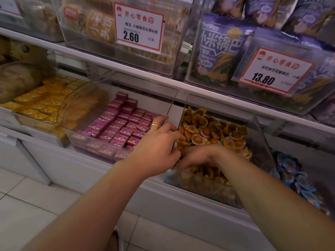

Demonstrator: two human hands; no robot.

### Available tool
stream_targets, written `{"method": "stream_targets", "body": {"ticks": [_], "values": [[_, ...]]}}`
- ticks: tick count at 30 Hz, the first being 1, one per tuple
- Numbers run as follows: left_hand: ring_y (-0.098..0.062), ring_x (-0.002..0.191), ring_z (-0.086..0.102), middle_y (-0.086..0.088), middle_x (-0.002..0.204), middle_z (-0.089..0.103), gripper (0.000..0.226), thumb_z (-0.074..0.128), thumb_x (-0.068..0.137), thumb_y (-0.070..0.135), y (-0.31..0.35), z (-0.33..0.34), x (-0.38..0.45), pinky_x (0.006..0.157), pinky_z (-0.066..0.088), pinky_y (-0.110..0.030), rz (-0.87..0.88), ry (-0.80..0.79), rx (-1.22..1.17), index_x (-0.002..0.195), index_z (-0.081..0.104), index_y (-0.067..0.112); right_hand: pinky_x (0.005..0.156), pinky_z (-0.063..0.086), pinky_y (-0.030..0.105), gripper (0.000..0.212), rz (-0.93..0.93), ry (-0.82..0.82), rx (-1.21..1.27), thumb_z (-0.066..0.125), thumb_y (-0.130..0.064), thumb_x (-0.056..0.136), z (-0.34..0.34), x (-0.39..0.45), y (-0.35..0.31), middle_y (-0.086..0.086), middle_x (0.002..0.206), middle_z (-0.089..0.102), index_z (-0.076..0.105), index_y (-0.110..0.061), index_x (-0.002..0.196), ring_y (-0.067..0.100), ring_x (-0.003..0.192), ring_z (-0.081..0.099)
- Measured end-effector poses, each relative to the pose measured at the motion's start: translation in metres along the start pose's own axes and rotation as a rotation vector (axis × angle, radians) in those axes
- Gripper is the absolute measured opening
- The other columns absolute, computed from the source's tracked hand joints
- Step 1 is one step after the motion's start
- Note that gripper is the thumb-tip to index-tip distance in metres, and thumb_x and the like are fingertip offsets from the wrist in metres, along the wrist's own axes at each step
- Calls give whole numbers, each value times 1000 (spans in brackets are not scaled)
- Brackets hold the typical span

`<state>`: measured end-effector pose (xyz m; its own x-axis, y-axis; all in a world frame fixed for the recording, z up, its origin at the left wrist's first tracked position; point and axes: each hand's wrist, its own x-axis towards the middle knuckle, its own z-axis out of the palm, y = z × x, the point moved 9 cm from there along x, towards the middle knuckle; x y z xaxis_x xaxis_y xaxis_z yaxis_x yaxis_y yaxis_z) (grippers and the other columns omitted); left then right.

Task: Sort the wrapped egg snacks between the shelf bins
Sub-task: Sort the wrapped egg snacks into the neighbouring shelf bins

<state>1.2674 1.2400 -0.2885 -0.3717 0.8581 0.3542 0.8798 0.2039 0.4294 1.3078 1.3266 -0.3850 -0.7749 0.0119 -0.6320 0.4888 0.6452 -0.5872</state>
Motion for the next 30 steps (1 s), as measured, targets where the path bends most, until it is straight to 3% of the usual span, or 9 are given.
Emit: {"method": "stream_targets", "body": {"ticks": [2, 5, 10, 16, 18, 22, 25, 27, 30], "values": [[-21, 145, 12, 2, 130, 54, 41, 60, 85, 28, 0, 0, 1, 112, 34, -50, -7, -7, 3, 125, 64, 28, 67, 46, 11, 7, -15, 36, -11, 68, -25, 75, -2, 3, 2, -22, 74, 68, 72, -28, 80, -9, 73, 61], [-21, 145, 13, 2, 130, 55, 43, 58, 84, 33, -1, -1, 2, 112, 33, -51, -4, -10, -10, 126, 64, 29, 77, 48, 30, 40, -46, 211, 49, 72, -37, 65, -14, -2, 13, -1, 90, 69, 71, -11, 95, 9, 84, 62], [-23, 144, 22, 5, 130, 55, 37, 61, 85, 32, 1, -6, 1, 110, 35, -51, -17, 21, 11, 122, 66, 29, 67, 59, 30, 18, -172, 362, 652, 77, -16, 82, -37, -38, 34, 9, 98, 76, 73, -15, 100, 27, 88, 72], [-13, 117, 52, 8, 115, 59, 24, 54, 90, 26, 40, -39, -6, 98, 43, -27, 140, 483, -122, 109, 68, 22, 62, 61, 31, 24, -237, 656, 1127, 70, -13, 80, -66, -84, 54, 12, 89, 76, 70, -7, 103, 20, 70, 72], [-2, 111, 54, 17, 117, 55, 27, 51, 94, 38, 47, -18, 1, 91, 46, -20, 26, 424, -313, 119, 60, 31, 63, 60, 29, 21, -230, 726, 1206, 66, -12, 88, -68, -98, 60, 13, 89, 76, 68, -6, 108, 19, 70, 73], [0, 107, 64, 12, 128, 60, 56, 66, 91, 43, 52, 66, 26, 89, 56, -27, -331, 15, -925, 140, 39, 40, 67, 61, 32, 25, -235, 736, 1211, 66, -15, 89, -47, -114, 63, 15, 107, 75, 71, -8, 113, 24, 90, 74], [8, 107, 60, 16, 122, 60, 63, 76, 84, 37, 64, 85, 40, 83, 49, -9, -244, -115, -849, 140, 47, 31, 64, 59, 36, 30, -253, 739, 1343, 66, -20, 87, -33, -117, 70, 15, 109, 74, 71, -9, 114, 25, 94, 74], [18, 103, 56, 23, 115, 59, 54, 81, 80, 28, 68, 85, 46, 79, 44, -2, -189, -120, -766, 128, 57, 35, 74, 58, 41, 31, -292, 692, 1501, 58, -19, 95, -28, -115, 77, 19, 114, 72, 67, -3, 119, 31, 103, 71], [5, 95, 66, 10, 109, 69, 40, 81, 79, 10, 63, 84, 50, 75, 53, -13, -241, -63, -837, 108, 69, 34, 77, 60, 43, 28, -398, 651, 1586, 56, -19, 95, -32, -117, 80, 19, 118, 70, 72, -7, 114, 33, 108, 69]]}}
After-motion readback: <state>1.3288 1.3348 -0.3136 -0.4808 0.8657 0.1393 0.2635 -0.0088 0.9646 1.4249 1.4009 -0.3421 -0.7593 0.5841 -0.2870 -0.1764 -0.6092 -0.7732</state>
